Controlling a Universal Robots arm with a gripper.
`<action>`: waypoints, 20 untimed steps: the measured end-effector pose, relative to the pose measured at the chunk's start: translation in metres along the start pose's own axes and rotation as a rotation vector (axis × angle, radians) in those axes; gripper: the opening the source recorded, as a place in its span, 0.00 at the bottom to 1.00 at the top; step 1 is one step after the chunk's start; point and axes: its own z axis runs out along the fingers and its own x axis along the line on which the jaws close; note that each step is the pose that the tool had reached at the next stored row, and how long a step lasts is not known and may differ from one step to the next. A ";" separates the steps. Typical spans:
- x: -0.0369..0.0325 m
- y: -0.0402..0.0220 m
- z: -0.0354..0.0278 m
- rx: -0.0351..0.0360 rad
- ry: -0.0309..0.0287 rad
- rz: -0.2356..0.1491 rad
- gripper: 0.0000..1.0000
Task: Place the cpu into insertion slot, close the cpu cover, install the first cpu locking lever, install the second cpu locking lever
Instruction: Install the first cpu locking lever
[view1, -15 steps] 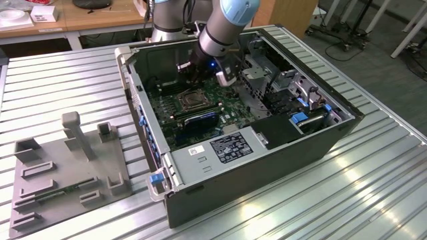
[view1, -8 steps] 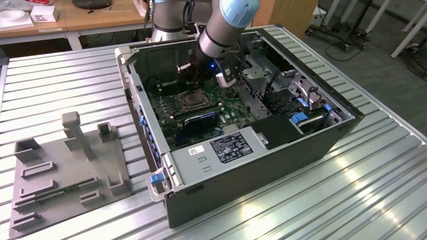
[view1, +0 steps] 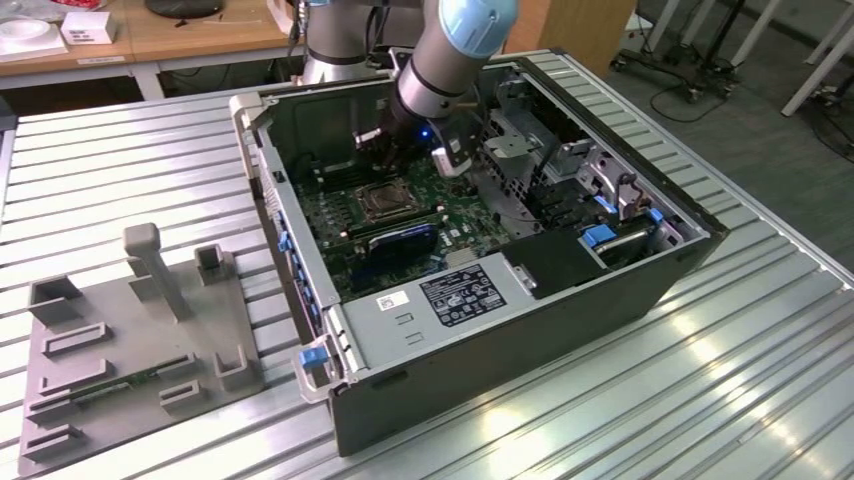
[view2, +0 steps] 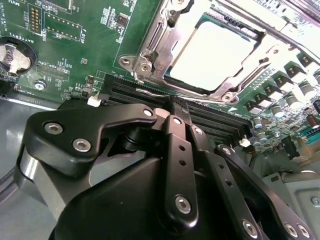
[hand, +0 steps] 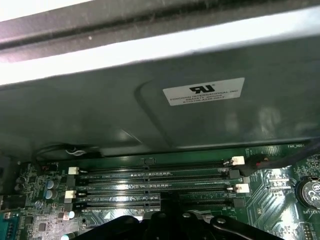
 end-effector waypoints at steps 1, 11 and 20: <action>0.0000 -0.0001 0.0001 0.0010 -0.0001 0.000 0.11; 0.0006 0.0044 -0.0001 0.0015 -0.0002 0.000 0.11; 0.0008 0.0090 0.0017 0.0013 -0.0002 0.000 0.11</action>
